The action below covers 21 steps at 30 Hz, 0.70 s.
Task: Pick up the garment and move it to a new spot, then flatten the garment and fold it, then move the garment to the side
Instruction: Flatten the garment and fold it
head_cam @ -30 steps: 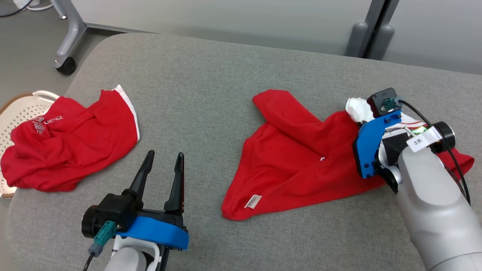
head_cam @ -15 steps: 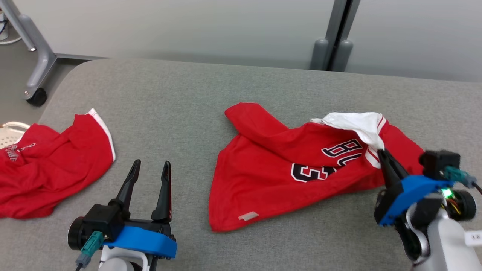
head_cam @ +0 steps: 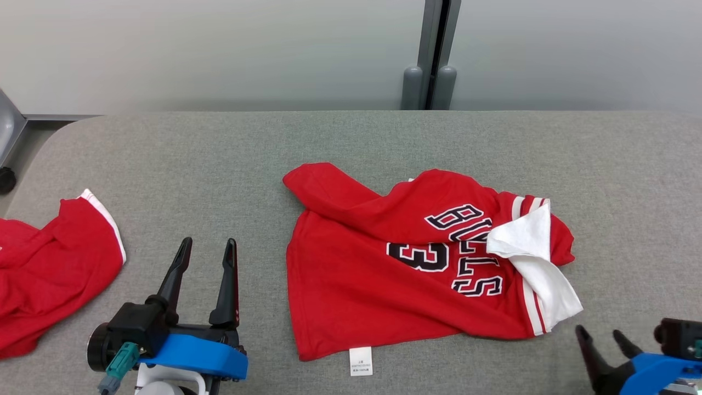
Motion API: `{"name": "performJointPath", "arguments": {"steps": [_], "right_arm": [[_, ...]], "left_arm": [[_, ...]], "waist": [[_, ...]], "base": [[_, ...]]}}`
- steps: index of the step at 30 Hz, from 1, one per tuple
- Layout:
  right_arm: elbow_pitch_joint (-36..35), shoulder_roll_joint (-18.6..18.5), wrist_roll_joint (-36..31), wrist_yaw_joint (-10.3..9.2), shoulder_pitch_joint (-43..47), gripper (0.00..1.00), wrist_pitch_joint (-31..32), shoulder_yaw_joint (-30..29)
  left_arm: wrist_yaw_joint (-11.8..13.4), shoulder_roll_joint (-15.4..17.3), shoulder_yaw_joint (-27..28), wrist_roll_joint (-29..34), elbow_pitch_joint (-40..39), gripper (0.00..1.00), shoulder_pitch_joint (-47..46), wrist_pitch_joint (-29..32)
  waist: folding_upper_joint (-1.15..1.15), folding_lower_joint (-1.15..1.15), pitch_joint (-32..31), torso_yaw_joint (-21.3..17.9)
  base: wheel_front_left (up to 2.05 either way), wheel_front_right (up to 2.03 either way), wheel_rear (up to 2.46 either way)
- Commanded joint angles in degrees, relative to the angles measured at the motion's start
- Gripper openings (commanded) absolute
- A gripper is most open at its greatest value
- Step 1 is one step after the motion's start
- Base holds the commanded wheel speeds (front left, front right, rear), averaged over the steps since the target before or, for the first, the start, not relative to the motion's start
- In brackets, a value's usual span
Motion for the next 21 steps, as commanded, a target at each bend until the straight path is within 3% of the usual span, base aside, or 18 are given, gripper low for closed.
{"name": "performJointPath", "arguments": {"steps": [1,6,11,16,21], "right_arm": [[-1.2,-0.1,-0.8,0.01,0.7,1.00,0.7,-1.2],[-10.9,0.0,-4.4,0.01,-2.1,1.00,2.1,-2.7],[-15.1,-0.2,-10.8,0.01,-6.3,1.00,9.1,6.9],[-6.6,-5.9,-16.3,0.01,-13.4,1.00,14.6,15.7],[4.3,-9.3,-16.3,0.01,-20.1,1.00,14.9,18.7]], "left_arm": [[0.3,0.2,0.0,-0.2,-0.1,1.00,0.0,-0.1],[0.2,0.1,-0.4,-0.4,0.2,1.00,0.2,-0.1],[0.4,0.0,-0.3,-0.7,0.5,1.00,0.3,-0.2],[0.4,-0.1,-0.5,-0.9,0.6,1.00,0.0,-0.4],[-0.1,-0.2,-1.0,-0.9,0.9,1.00,-0.6,-0.4]], "waist": [[0.01,0.01,-0.1,-0.1],[0.01,0.01,-0.4,0.0],[0.01,0.01,-0.6,0.1],[0.01,0.01,-0.7,0.4],[0.01,0.01,-0.8,1.5]], "base": [[0.00,0.00,0.00],[0.00,0.00,0.00],[0.00,0.00,0.00],[0.00,0.00,0.00],[0.00,0.00,0.00]]}}
